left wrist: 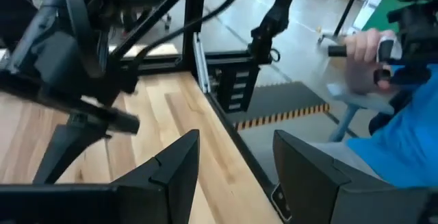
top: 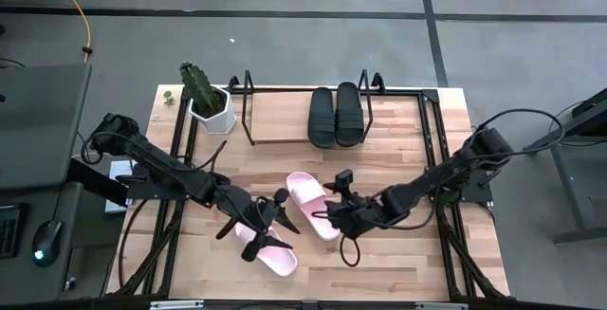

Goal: Pick and place slides into the shelf
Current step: Put the top pink slides on the shelf

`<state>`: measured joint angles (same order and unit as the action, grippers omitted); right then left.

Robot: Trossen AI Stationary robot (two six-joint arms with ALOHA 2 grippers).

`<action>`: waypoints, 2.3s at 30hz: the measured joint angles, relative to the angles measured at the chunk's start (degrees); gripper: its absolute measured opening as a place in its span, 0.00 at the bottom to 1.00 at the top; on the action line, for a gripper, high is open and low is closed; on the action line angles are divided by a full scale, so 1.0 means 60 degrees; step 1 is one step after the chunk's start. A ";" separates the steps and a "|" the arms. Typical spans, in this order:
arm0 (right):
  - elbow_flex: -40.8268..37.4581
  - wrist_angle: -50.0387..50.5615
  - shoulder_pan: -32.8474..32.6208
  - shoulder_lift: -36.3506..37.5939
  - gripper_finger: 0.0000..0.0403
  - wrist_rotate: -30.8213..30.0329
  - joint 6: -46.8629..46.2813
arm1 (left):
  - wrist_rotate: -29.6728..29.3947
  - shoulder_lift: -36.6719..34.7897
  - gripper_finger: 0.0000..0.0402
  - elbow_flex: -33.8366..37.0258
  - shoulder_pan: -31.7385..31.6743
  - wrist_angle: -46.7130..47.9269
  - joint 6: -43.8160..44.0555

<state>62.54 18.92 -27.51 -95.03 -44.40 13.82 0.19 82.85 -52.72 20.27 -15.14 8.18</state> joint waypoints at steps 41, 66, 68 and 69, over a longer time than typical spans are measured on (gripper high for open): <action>-0.0007 -0.1282 0.0085 -0.1855 0.66 -0.0675 0.0757 | -0.1115 0.0004 0.43 0.1576 -0.0646 -0.1991 0.0931; -0.0007 -0.2559 0.0842 -0.2709 0.66 -0.0233 0.0707 | -0.0709 0.0004 0.44 0.1576 -0.0626 -0.2314 0.0975; -0.0007 -0.2564 0.0863 -0.2715 0.66 -0.0212 0.0707 | -0.0607 0.0004 0.44 0.1576 -0.0626 -0.2319 0.0967; -0.0007 -0.2566 0.0867 -0.2716 0.65 -0.0215 0.0704 | -0.0605 0.0004 0.44 0.1576 -0.0626 -0.2320 0.0967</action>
<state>62.50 3.53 -22.31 -111.33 -45.69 18.05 -3.44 82.87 -43.27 16.51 -29.05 13.98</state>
